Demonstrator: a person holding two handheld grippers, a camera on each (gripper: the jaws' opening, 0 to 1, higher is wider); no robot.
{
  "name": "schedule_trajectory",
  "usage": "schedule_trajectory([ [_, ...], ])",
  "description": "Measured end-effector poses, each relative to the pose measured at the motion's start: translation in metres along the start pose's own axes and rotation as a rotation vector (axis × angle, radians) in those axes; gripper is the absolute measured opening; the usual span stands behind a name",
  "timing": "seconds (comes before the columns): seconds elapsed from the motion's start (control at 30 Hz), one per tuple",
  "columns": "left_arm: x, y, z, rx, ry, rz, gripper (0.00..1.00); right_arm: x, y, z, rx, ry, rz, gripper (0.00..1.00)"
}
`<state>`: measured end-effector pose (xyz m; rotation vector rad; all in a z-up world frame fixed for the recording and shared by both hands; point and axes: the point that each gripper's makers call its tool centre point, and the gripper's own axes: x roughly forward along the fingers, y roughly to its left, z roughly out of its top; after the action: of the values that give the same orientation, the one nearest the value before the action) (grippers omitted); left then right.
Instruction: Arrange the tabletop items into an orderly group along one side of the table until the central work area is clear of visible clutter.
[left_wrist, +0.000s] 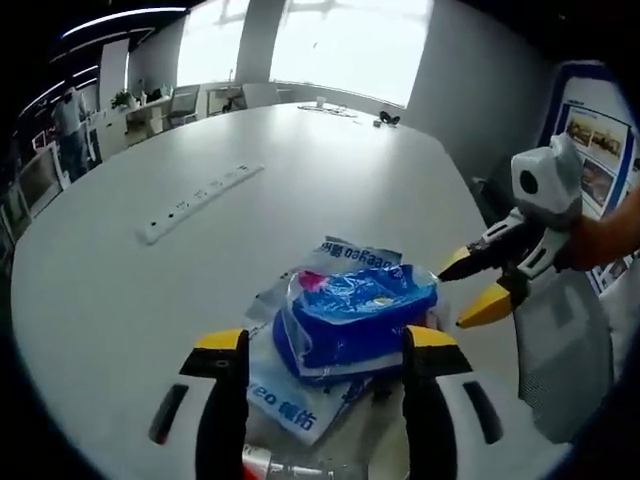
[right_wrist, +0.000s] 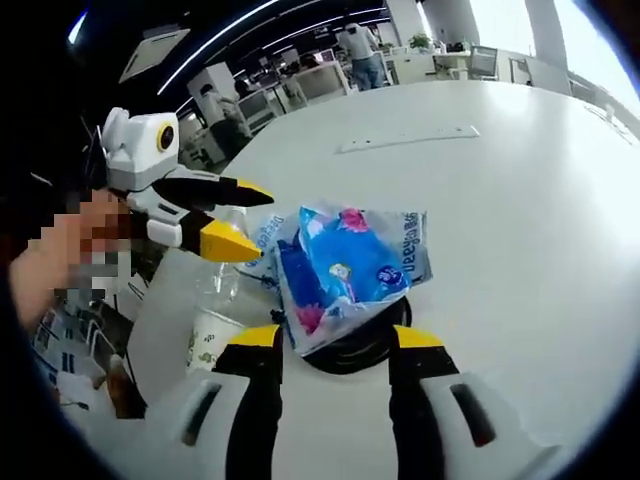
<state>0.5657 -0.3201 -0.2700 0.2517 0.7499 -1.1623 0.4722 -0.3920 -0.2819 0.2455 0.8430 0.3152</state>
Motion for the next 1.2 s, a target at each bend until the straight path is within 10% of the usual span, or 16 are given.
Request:
schedule_trajectory([
  [1.2, 0.026, 0.007, -0.020, 0.048, 0.139, 0.034, 0.35, 0.015, 0.002, -0.004, 0.084, 0.004, -0.020, 0.20],
])
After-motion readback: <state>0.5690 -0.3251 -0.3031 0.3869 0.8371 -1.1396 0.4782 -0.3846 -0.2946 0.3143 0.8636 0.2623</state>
